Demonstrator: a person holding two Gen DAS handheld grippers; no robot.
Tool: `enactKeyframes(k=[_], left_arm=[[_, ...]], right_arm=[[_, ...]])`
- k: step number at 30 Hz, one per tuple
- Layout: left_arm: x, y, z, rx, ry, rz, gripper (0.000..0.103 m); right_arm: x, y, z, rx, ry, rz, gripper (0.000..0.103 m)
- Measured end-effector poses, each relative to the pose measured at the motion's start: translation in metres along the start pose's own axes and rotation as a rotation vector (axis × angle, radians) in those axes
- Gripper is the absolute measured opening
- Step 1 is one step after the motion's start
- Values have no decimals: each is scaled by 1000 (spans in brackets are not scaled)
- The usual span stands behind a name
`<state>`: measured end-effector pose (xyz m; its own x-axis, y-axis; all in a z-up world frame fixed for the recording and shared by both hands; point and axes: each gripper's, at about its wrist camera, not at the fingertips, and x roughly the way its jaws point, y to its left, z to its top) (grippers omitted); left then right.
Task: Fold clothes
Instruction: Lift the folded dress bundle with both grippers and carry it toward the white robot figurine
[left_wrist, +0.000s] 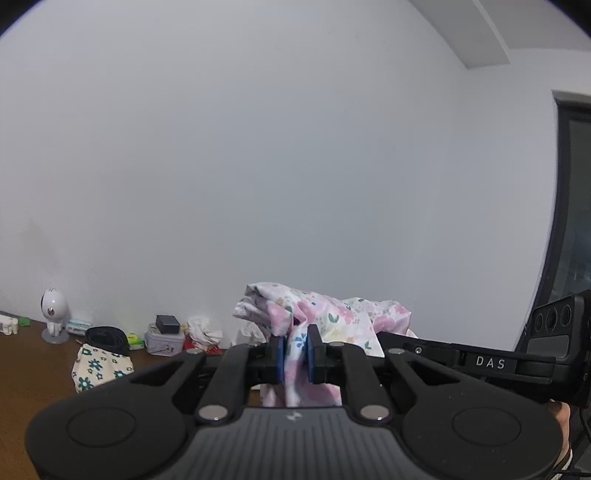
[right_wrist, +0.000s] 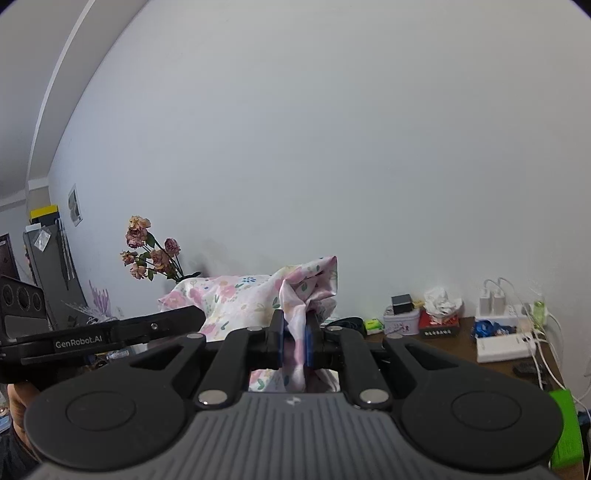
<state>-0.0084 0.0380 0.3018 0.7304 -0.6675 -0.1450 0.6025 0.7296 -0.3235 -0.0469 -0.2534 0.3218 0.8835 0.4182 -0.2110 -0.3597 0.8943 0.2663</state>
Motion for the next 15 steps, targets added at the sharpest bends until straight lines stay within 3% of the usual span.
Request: enactKeyframes(k=[5,9,15], left_arm=[[31,48,31,-32,6,23,10],[71,100,49,-54,13,82,10],[144,193,44,-81,45,166,10]], right_arm=[[63,-9,34,18,42,30,10],[140,-18,48,23,84,38,10],[277,-41,29,36,181,63,10]])
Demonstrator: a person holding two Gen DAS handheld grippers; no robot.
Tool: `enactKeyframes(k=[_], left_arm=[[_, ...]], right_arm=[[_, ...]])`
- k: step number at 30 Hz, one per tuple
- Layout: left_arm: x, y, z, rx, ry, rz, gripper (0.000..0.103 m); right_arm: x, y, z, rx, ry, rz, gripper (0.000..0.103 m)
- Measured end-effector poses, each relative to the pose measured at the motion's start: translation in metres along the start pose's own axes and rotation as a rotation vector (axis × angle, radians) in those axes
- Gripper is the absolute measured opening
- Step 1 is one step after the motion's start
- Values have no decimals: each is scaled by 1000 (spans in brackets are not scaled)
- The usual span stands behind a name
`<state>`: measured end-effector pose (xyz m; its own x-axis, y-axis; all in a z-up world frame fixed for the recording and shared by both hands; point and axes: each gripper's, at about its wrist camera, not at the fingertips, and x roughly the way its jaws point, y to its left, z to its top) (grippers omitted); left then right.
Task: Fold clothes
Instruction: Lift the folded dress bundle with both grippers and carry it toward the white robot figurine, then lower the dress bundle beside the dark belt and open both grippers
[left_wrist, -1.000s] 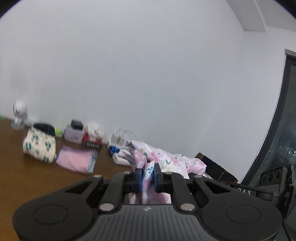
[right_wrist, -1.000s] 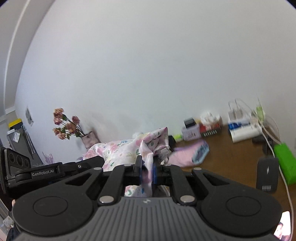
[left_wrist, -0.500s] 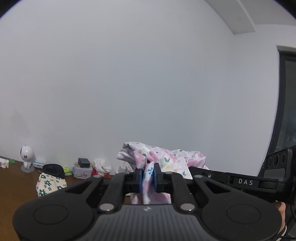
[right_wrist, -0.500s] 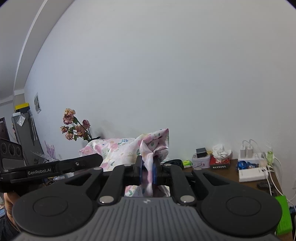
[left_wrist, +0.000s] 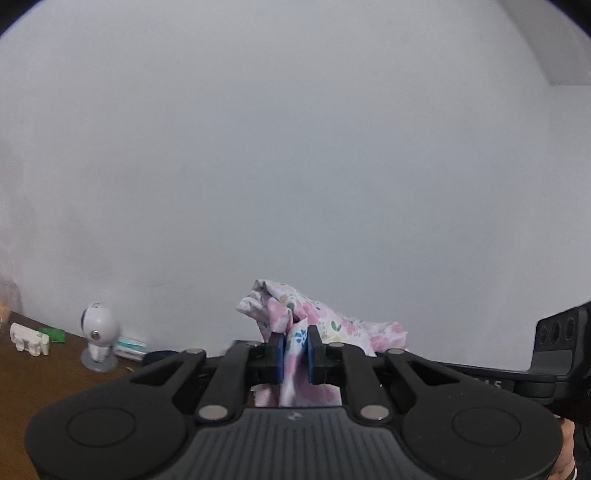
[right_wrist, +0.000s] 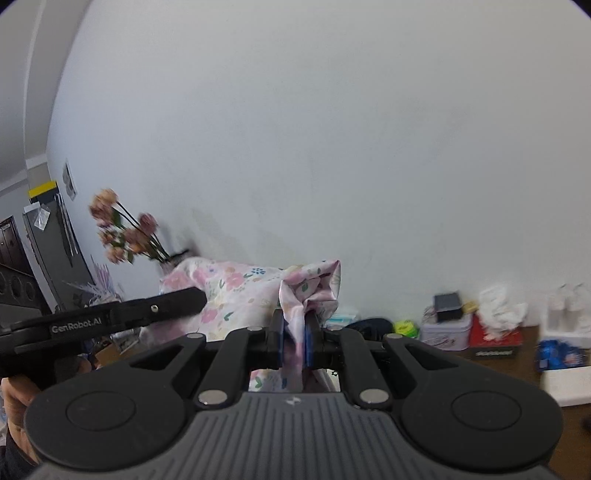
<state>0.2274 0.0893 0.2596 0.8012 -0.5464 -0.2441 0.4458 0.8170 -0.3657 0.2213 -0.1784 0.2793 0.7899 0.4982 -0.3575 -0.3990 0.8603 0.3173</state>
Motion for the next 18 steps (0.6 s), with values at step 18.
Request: enactKeyframes(k=[18], left_arm=[[157,173,-126,-125,159,161,22]], right_arm=[[245,-125,-133,141,224,-34,24]])
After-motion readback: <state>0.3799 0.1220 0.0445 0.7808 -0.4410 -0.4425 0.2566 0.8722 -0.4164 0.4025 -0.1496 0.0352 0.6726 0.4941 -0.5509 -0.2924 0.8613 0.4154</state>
